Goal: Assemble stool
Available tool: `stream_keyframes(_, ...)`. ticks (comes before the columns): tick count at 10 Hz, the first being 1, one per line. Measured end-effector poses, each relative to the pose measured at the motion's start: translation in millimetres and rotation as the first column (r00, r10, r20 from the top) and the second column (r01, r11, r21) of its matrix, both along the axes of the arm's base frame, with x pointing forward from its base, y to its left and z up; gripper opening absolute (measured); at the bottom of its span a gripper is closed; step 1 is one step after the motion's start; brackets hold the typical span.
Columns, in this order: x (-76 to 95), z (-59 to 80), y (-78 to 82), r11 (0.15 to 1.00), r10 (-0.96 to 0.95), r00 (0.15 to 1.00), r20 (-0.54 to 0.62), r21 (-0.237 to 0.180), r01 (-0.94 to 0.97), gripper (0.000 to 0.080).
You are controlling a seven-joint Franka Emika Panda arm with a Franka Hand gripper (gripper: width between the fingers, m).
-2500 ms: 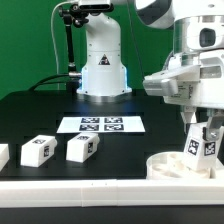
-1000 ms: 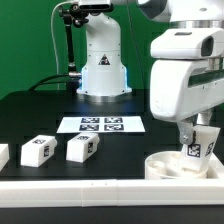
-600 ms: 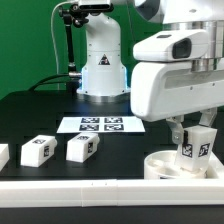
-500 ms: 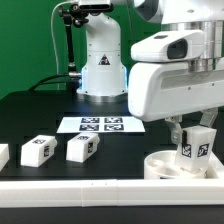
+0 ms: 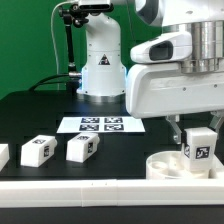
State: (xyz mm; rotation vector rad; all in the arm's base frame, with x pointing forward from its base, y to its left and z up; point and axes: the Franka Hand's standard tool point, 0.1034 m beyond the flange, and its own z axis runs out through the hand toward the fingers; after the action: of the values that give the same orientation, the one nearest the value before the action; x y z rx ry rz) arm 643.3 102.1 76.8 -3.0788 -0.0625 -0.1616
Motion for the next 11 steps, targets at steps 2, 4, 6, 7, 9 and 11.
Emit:
stream_keyframes(2,-0.3,0.0,1.8,0.993,-0.117,0.993,-0.010,0.018,0.117,0.0345)
stream_keyframes(4,-0.9,-1.2,2.0,0.965,-0.258,0.966,-0.027,0.044,0.259,0.0345)
stream_keyframes(6,-1.6,-1.9,3.1,0.917,-0.393,0.919,-0.044,0.059,0.395,0.0345)
stream_keyframes(7,-1.5,-2.4,2.3,0.874,-0.477,0.877,-0.052,0.075,0.480,0.0345)
stream_keyframes(9,-1.7,-2.8,1.9,0.792,-0.598,0.798,-0.076,0.096,0.602,0.0346)
stream_keyframes(11,-3.0,-3.2,3.0,0.669,-0.727,0.677,-0.110,0.105,0.736,0.0346)
